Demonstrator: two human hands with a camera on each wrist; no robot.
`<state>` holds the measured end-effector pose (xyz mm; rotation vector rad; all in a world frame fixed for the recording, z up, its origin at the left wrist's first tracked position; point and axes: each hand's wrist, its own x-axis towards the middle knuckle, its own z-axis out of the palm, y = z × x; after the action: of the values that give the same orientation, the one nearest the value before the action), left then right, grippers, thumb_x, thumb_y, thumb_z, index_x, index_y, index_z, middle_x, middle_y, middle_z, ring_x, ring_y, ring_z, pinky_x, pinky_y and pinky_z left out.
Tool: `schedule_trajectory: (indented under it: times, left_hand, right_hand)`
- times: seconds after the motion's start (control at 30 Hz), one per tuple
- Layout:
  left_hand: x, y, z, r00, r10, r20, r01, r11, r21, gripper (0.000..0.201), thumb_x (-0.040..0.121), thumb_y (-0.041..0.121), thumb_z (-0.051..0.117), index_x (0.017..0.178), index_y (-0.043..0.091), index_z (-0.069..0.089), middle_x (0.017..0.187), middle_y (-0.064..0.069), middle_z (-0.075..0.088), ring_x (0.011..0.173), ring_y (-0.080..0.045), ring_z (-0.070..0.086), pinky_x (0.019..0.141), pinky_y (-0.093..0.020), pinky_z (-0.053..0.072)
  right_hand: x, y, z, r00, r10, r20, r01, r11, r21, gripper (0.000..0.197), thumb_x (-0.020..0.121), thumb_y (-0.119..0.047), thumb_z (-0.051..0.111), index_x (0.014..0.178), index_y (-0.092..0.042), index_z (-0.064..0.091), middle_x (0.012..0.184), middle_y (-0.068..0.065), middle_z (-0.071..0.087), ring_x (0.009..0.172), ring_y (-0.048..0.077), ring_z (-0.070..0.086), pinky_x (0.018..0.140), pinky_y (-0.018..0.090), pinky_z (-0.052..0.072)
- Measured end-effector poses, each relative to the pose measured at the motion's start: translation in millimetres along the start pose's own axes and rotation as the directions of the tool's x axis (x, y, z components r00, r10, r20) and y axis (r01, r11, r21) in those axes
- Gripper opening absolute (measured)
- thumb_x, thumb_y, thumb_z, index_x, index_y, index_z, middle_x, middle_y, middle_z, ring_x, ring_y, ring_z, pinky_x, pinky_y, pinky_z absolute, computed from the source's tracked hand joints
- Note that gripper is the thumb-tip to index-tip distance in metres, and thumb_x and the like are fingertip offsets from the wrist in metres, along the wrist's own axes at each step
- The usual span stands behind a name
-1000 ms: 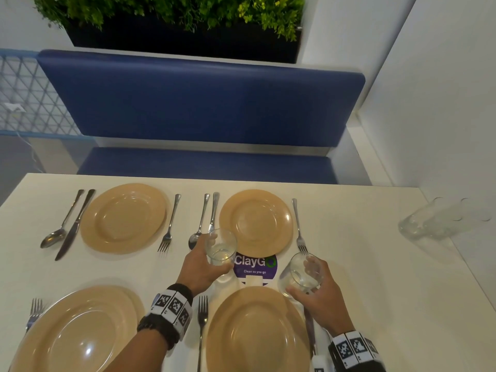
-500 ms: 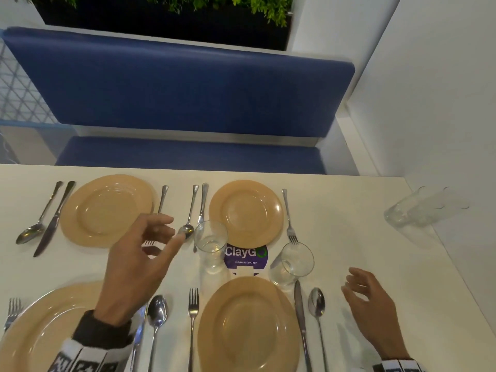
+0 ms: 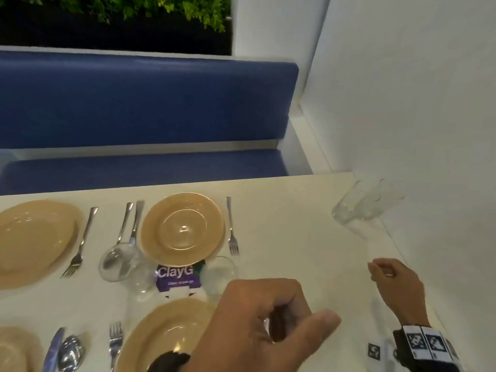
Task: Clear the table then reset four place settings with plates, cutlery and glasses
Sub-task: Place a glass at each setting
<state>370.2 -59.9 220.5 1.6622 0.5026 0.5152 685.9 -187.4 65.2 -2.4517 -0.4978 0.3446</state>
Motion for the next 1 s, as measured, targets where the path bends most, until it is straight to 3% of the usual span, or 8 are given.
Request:
schedule_trajectory:
  times: [0.1, 0.2, 0.3, 0.43, 0.57, 0.67, 0.83, 1.0]
  left_hand:
    - [53, -27, 64, 0.994, -0.107, 0.016, 0.107, 0.994, -0.033, 0.042, 0.080, 0.055, 0.070, 0.059, 0.020, 0.057, 0.050, 0.000, 0.051, 0.052, -0.006, 0.046, 0.054, -0.027, 0.039]
    - [115, -76, 112, 0.976, -0.216, 0.026, 0.210, 0.967, 0.145, 0.036, 0.085, 0.050, 0.069, 0.073, 0.017, 0.061, 0.065, -0.002, 0.064, 0.059, -0.008, 0.052, 0.062, -0.037, 0.050]
    - [174, -112, 138, 0.930, -0.367, 0.010, 0.347, 0.887, 0.305, 0.026, 0.085, 0.047, 0.071, 0.091, 0.022, 0.065, 0.082, 0.004, 0.069, 0.073, -0.007, 0.060, 0.075, -0.034, 0.055]
    - [245, -140, 159, 0.887, -0.455, -0.077, 0.452, 0.824, 0.342, 0.049, 0.082, 0.042, 0.077, 0.120, 0.019, 0.055, 0.116, 0.000, 0.066, 0.103, -0.018, 0.064, 0.091, -0.034, 0.054]
    - [303, -157, 175, 0.898, -0.426, -0.107, 0.435, 0.832, 0.345, 0.095, 0.072, 0.033, 0.088, 0.148, 0.018, 0.033, 0.152, -0.005, 0.045, 0.137, -0.023, 0.046, 0.113, -0.036, 0.039]
    - [330, -168, 189, 0.910, -0.404, -0.089, 0.410, 0.853, 0.322, 0.116, 0.067, 0.030, 0.092, 0.156, 0.021, 0.019, 0.162, 0.000, 0.031, 0.145, -0.022, 0.037, 0.117, -0.035, 0.033]
    - [353, -187, 208, 0.911, -0.395, -0.118, 0.412, 0.886, 0.212, 0.117, 0.066, 0.029, 0.092, 0.156, 0.022, 0.019, 0.159, -0.001, 0.036, 0.143, -0.023, 0.039, 0.115, -0.034, 0.034]
    - [355, -200, 222, 0.910, -0.348, -0.223, 0.392, 0.898, 0.199, 0.090, 0.068, 0.029, 0.089, 0.143, 0.021, 0.041, 0.146, 0.002, 0.051, 0.133, -0.020, 0.049, 0.111, -0.037, 0.042]
  right_hand:
    - [68, 27, -12, 0.994, 0.113, 0.008, -0.113, 0.992, 0.049, 0.036, 0.085, -0.028, 0.075, 0.115, -0.014, 0.062, 0.112, 0.011, 0.070, 0.106, 0.031, 0.063, 0.096, 0.042, 0.047]
    - [127, 31, -20, 0.988, 0.146, 0.058, -0.154, 0.974, 0.168, 0.065, 0.078, -0.027, 0.082, 0.132, -0.014, 0.049, 0.132, 0.014, 0.060, 0.117, 0.031, 0.059, 0.100, 0.042, 0.047]
    - [177, 22, -21, 0.988, 0.121, 0.095, -0.142, 0.953, 0.268, 0.085, 0.072, -0.021, 0.087, 0.142, -0.016, 0.038, 0.141, 0.017, 0.050, 0.121, 0.030, 0.055, 0.100, 0.038, 0.046]
    - [231, 16, -11, 0.992, 0.053, 0.117, -0.084, 0.959, 0.272, 0.106, 0.063, -0.016, 0.092, 0.147, -0.016, 0.029, 0.146, 0.017, 0.045, 0.131, 0.031, 0.048, 0.110, 0.045, 0.041]
    - [251, 19, -5, 0.984, -0.013, 0.176, -0.048, 0.940, 0.338, 0.098, 0.065, -0.007, 0.089, 0.146, -0.022, 0.034, 0.145, 0.010, 0.044, 0.128, 0.024, 0.047, 0.109, 0.043, 0.042]
    - [254, 24, -2, 0.982, -0.054, 0.179, -0.020, 0.920, 0.391, 0.086, 0.066, -0.007, 0.089, 0.136, -0.022, 0.043, 0.142, 0.006, 0.047, 0.124, 0.022, 0.048, 0.104, 0.038, 0.043]
    - [235, 29, -3, 0.981, -0.083, 0.177, -0.018, 0.861, 0.508, 0.079, 0.064, -0.003, 0.089, 0.127, -0.023, 0.044, 0.133, 0.001, 0.055, 0.123, 0.020, 0.054, 0.104, 0.046, 0.048]
    - [188, 49, -14, 0.995, -0.058, 0.079, 0.014, 0.882, 0.472, 0.079, 0.061, -0.013, 0.091, 0.123, -0.032, 0.046, 0.122, -0.010, 0.060, 0.108, 0.006, 0.060, 0.095, 0.039, 0.053]
